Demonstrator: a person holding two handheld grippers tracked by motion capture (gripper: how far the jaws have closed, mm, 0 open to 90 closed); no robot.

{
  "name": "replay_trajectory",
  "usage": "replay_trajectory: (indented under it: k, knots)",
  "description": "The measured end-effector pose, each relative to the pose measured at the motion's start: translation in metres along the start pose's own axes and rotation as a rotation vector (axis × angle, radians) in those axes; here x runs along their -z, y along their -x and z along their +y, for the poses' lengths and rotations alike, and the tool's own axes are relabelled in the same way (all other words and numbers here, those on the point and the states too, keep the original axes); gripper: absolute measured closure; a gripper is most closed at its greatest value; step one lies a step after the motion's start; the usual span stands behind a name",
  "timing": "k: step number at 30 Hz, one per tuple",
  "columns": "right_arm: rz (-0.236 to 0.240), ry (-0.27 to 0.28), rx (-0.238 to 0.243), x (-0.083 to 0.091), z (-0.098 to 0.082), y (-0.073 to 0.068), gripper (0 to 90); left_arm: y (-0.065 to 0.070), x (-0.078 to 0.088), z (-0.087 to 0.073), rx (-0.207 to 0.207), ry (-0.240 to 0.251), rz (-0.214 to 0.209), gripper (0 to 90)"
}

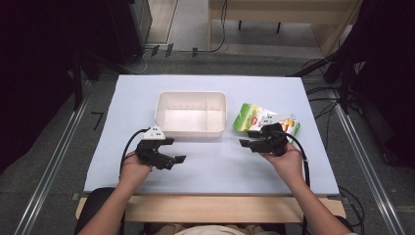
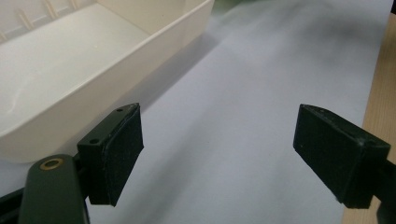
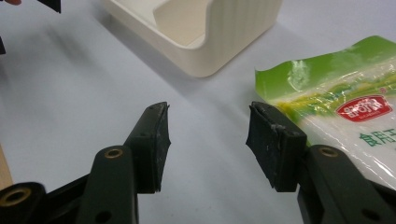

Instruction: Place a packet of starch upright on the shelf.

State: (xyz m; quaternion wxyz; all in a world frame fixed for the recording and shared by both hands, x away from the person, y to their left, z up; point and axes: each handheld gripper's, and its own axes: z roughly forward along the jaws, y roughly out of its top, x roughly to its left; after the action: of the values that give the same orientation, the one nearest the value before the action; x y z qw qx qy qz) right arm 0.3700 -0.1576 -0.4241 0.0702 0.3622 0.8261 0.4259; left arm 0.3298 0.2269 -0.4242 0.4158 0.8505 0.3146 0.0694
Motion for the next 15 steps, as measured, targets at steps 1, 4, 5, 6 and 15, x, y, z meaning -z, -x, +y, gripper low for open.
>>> replay_trajectory:
  k: [1,4,5,6,15]
  knots:
    - [-0.002,-0.002,-0.008,0.001,-0.0008,0.0024,48.7,0.0003,0.0006,0.0004,-0.003,-0.009,0.006,16.6]
    - [-0.012,-0.01,-0.017,0.0016,-0.0022,0.0053,48.6,0.0001,-0.0004,0.0002,0.0,-0.005,0.006,16.6]
    - [-0.012,-0.01,-0.017,0.0016,-0.0022,0.0053,48.6,0.0001,-0.0004,0.0002,0.0,-0.005,0.006,16.6]
    - [-0.021,-0.006,-0.014,0.0017,-0.0025,0.0057,48.6,0.0001,-0.0008,0.0001,0.001,-0.001,0.005,16.6]
    - [-0.022,-0.014,-0.032,0.0029,-0.0057,0.011,48.0,0.0002,-0.0025,0.0014,-0.004,-0.009,-0.001,16.6]
